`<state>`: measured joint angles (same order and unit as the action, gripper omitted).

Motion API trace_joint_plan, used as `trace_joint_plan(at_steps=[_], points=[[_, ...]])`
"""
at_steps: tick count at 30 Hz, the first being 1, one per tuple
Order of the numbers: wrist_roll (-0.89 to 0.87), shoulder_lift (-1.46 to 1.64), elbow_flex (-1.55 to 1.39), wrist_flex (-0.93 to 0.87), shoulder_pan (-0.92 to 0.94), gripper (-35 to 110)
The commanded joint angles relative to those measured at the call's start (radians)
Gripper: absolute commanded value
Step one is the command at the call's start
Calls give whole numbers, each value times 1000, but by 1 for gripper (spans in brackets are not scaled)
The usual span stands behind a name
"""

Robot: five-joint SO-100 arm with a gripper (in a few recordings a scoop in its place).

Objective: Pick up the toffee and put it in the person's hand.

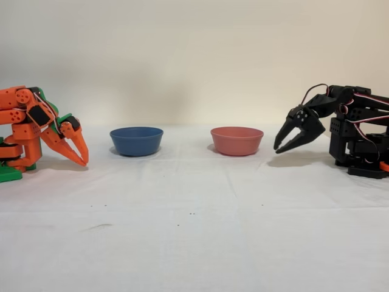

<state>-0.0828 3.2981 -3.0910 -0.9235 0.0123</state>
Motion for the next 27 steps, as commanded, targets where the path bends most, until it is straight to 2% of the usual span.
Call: trace_joint_plan(at_steps=[1, 18, 27], points=[[-14, 71, -35, 17, 15, 0], [3, 71, -123, 20, 17, 0], [-51, 71, -123, -34, 18, 0]])
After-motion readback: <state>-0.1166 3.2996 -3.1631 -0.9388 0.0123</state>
